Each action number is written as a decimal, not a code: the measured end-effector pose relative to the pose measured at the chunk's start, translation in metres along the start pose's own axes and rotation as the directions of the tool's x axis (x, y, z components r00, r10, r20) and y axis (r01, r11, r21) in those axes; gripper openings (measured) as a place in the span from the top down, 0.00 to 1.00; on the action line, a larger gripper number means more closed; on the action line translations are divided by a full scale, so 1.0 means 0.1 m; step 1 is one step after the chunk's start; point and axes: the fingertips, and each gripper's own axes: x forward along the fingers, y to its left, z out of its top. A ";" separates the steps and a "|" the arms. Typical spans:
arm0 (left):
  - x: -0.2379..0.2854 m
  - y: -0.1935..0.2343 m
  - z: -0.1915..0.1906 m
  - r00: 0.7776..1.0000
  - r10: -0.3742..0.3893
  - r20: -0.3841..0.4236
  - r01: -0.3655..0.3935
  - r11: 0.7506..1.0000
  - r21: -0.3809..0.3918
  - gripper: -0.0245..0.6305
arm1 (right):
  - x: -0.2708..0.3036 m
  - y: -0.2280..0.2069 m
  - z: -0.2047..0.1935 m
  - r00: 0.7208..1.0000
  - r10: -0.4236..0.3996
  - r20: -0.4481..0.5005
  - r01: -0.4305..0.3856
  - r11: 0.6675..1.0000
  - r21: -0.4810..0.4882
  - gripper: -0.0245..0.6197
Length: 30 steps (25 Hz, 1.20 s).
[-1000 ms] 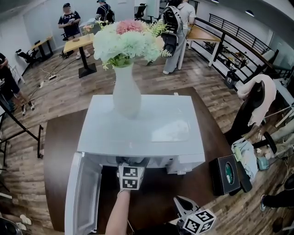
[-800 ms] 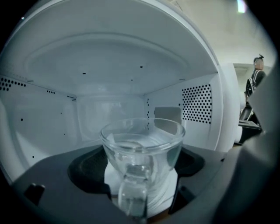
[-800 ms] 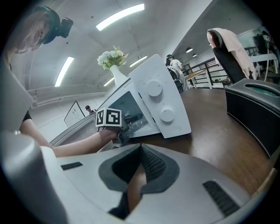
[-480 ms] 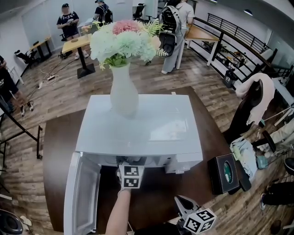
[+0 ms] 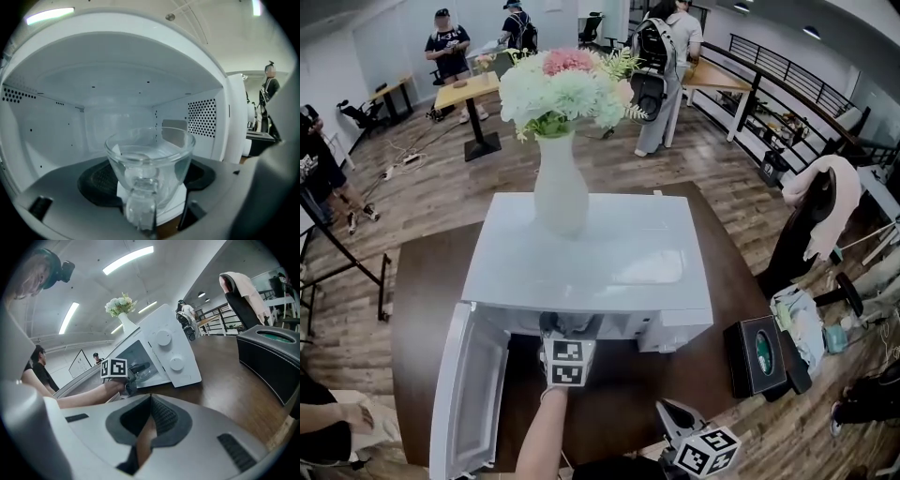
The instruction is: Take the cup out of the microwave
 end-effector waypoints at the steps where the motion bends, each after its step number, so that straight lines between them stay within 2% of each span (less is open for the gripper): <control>1: -0.03 0.01 0.01 1.000 0.005 0.002 -0.005 1.000 0.002 0.38 | -0.01 0.01 0.00 1.000 0.004 0.001 -0.004 1.000 -0.002 0.97; 13: -0.59 0.03 0.18 0.998 0.058 0.027 -0.058 0.998 -0.005 0.38 | -0.21 0.21 -0.01 0.998 0.067 0.017 -0.066 0.998 -0.024 0.97; 18: -0.84 -0.04 0.12 0.997 0.076 0.029 -0.075 0.997 -0.033 0.38 | -0.29 0.30 -0.03 0.995 0.100 0.027 -0.099 0.994 -0.043 0.97; 30: -1.50 -0.20 -0.04 0.993 0.114 0.023 -0.113 0.992 -0.046 0.38 | -0.54 0.50 -0.20 0.987 0.158 0.033 -0.156 0.986 -0.060 0.97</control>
